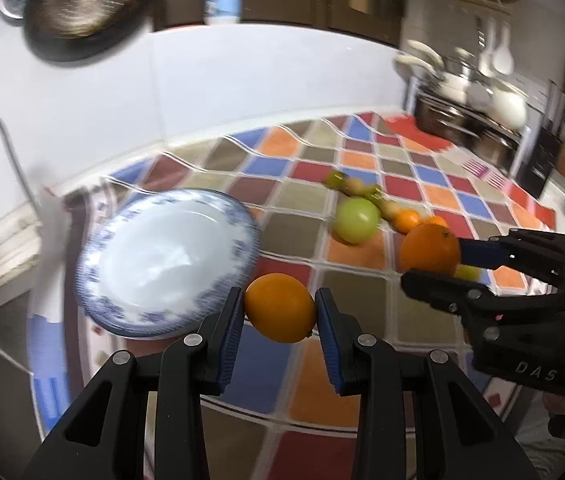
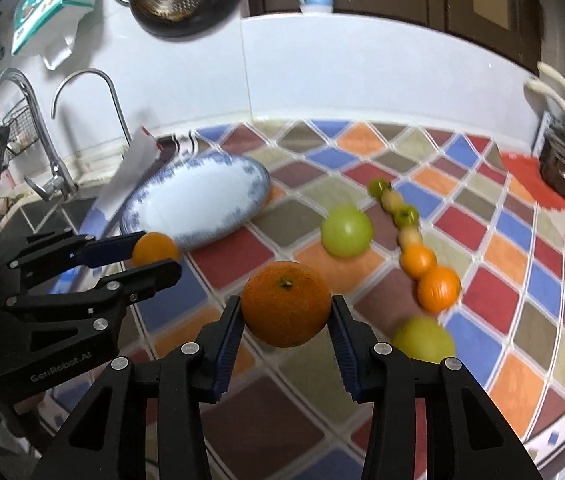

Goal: Organize fruits
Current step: 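Carry both oranges onto the blue-and-white plate and open both tools, then lift both open tools off the plate back toward the fruit row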

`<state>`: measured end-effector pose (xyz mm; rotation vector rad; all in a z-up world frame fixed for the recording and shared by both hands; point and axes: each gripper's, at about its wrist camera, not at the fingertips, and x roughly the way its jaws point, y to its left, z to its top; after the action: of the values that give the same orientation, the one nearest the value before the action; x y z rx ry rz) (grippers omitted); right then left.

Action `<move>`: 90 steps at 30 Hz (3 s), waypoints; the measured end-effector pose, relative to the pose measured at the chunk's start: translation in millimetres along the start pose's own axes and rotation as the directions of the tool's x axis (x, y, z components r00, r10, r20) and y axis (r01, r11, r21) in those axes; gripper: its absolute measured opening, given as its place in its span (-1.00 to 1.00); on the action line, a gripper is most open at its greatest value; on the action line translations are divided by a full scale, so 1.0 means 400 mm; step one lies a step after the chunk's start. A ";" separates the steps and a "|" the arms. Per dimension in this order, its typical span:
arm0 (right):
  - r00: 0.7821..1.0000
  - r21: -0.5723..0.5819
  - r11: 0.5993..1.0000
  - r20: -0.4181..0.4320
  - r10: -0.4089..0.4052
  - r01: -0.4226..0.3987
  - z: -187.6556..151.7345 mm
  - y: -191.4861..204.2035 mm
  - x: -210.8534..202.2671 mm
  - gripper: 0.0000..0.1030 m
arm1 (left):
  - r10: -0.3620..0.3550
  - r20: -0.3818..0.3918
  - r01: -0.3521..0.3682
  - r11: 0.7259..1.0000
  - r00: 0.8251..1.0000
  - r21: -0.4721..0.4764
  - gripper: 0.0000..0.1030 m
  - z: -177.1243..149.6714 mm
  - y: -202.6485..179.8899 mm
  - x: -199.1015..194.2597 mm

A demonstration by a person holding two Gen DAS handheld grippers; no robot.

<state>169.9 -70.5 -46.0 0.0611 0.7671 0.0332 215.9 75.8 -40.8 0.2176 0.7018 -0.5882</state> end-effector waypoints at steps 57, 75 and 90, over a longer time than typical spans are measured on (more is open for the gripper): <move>0.992 -0.083 0.993 -0.101 0.081 -0.089 0.338 0.164 0.516 0.05 | 0.161 -0.095 -0.175 0.970 0.982 -0.169 -0.06 0.118 0.425 0.276; 0.998 -0.103 0.994 0.051 0.048 -0.042 0.292 0.143 0.249 0.25 | 0.223 0.060 -0.208 0.958 0.973 -0.196 0.39 0.123 0.292 0.030; 0.985 -0.134 0.990 0.164 0.054 -0.032 0.194 -0.003 -0.017 0.38 | 0.289 0.172 -0.259 0.949 0.942 -0.179 0.69 0.091 0.023 -0.133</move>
<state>218.8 -75.3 14.5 -0.0443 0.5939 0.1184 208.6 92.6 21.6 0.1089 0.5108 -0.2808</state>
